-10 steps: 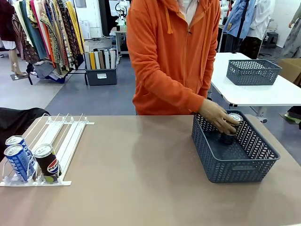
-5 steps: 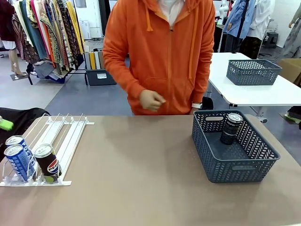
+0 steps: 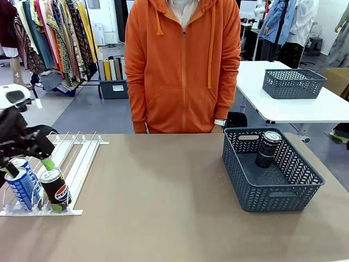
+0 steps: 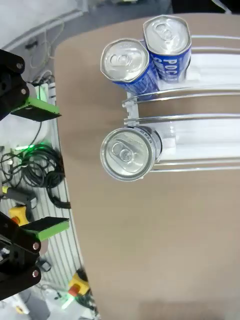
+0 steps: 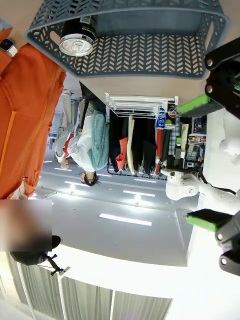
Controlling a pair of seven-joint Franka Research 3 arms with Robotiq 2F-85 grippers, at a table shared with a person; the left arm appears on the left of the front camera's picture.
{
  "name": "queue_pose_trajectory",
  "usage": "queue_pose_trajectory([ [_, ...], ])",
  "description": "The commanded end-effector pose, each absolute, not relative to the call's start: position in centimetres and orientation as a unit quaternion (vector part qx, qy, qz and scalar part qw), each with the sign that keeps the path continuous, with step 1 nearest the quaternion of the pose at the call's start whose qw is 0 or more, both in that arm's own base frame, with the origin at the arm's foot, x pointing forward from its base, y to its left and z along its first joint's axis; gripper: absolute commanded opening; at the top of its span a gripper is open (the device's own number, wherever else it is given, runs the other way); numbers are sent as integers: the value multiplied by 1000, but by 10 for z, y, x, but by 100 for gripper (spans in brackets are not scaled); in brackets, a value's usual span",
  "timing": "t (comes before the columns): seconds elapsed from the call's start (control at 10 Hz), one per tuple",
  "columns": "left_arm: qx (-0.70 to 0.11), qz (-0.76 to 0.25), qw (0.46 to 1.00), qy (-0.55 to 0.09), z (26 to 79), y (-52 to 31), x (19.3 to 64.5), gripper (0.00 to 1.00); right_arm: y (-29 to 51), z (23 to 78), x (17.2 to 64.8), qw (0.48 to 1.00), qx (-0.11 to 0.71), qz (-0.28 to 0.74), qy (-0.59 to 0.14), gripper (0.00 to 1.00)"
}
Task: Retrieve and store the cans from the dispenser.
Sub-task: Pick up the last remaining can from one row of the Automatic Can Dispenser and place it in the middle of the table.
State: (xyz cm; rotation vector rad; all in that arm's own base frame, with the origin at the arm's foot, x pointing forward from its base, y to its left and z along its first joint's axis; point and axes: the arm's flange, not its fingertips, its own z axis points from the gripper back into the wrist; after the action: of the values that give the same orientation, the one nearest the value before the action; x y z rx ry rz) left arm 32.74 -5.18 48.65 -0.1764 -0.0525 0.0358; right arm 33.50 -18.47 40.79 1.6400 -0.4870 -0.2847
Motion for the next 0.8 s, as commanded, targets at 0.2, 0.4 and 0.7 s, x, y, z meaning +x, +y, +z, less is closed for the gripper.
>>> queue_pose_trajectory([
  [0.2,-28,70,996,-47,456,-72,338,100,-186,410,335,651,720,-115,-212,100],
  [0.4,-25,77,994,-69,443,-76,352,100,-186,410,335,651,720,-115,-212,100],
  [0.7,-33,65,996,-42,425,-80,366,100,-186,410,335,651,720,-115,-212,100],
])
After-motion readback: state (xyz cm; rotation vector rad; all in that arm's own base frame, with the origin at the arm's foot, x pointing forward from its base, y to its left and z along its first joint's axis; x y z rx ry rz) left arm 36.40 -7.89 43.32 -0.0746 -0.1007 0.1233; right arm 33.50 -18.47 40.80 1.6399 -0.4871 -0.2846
